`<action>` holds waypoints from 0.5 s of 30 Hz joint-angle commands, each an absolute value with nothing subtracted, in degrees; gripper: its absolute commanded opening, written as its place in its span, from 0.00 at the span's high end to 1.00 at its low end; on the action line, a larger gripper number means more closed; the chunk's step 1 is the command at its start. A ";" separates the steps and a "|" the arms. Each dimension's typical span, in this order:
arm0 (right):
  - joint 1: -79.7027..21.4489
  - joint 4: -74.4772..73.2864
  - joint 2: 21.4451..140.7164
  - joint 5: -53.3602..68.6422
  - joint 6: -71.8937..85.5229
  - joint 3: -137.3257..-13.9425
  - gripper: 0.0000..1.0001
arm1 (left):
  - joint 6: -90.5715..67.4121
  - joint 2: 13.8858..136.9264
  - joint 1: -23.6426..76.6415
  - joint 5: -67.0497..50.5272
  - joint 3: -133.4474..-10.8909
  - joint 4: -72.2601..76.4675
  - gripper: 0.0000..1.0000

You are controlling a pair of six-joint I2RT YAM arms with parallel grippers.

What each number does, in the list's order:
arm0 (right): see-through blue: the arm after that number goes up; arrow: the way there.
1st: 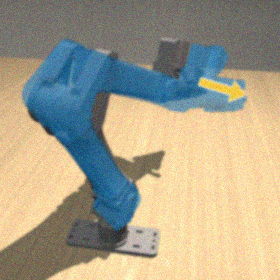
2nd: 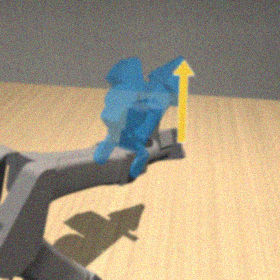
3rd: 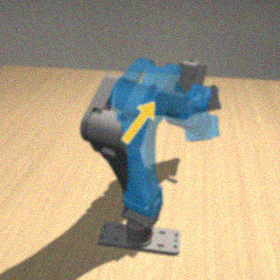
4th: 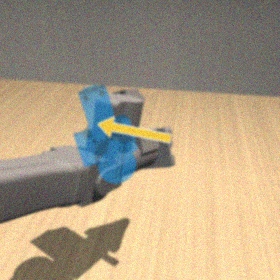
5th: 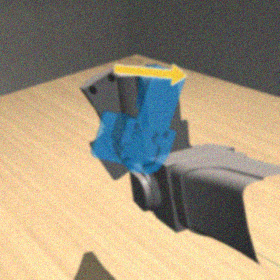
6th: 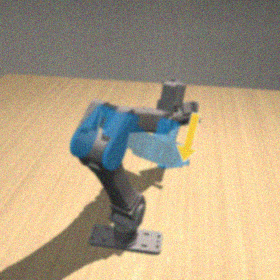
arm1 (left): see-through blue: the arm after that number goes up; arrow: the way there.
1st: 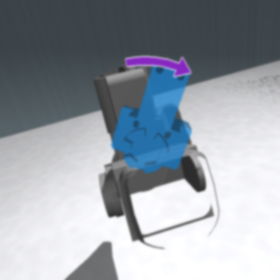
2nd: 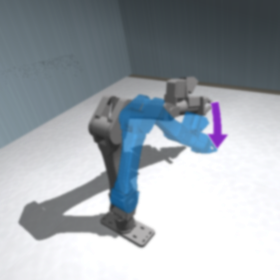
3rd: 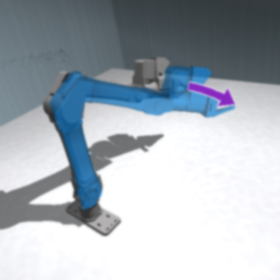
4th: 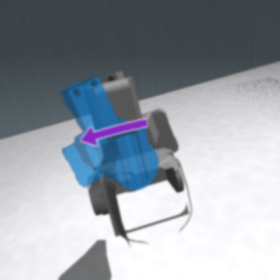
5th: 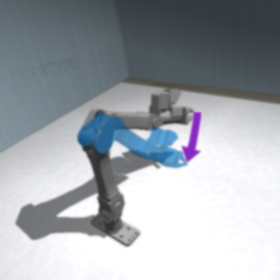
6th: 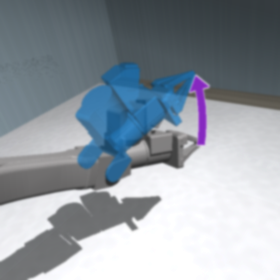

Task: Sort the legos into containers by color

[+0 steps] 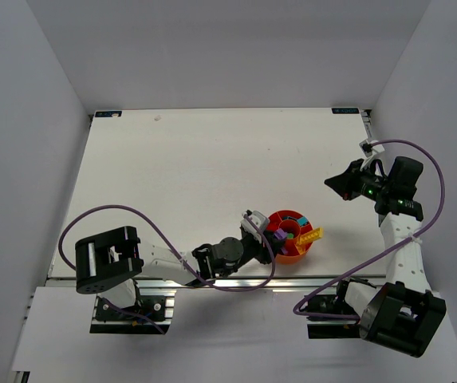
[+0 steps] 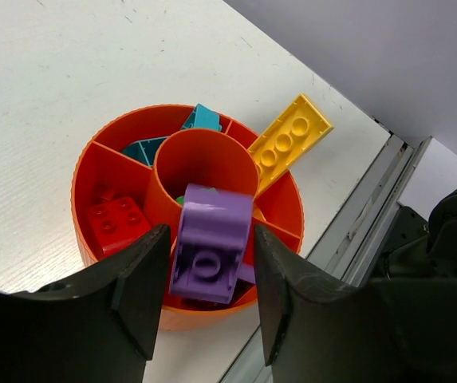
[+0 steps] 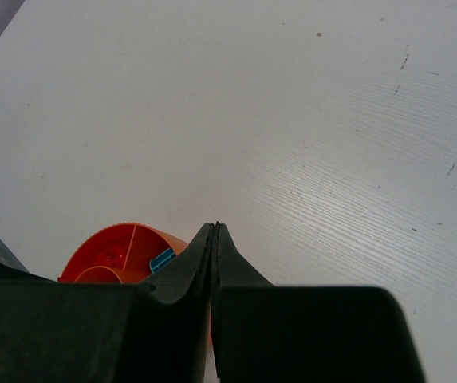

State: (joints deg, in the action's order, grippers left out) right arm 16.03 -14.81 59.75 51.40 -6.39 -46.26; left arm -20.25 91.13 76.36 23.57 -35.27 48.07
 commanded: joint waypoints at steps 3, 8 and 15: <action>16.35 -13.45 60.20 53.00 -6.77 -46.41 1.00 | -19.95 90.26 77.25 24.70 -35.86 47.64 0.37; 16.35 -13.45 60.21 53.35 -6.86 -46.41 1.00 | -19.69 90.26 77.26 24.96 -36.12 47.55 0.35; 16.44 -14.06 60.47 55.01 -8.17 -46.41 1.00 | -17.24 87.54 77.26 23.47 -37.70 47.29 0.36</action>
State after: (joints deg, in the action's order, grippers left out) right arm 16.12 -14.83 60.14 52.49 -6.66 -46.26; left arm -19.25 90.98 76.90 24.08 -35.38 47.44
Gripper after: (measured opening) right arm 0.014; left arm 0.645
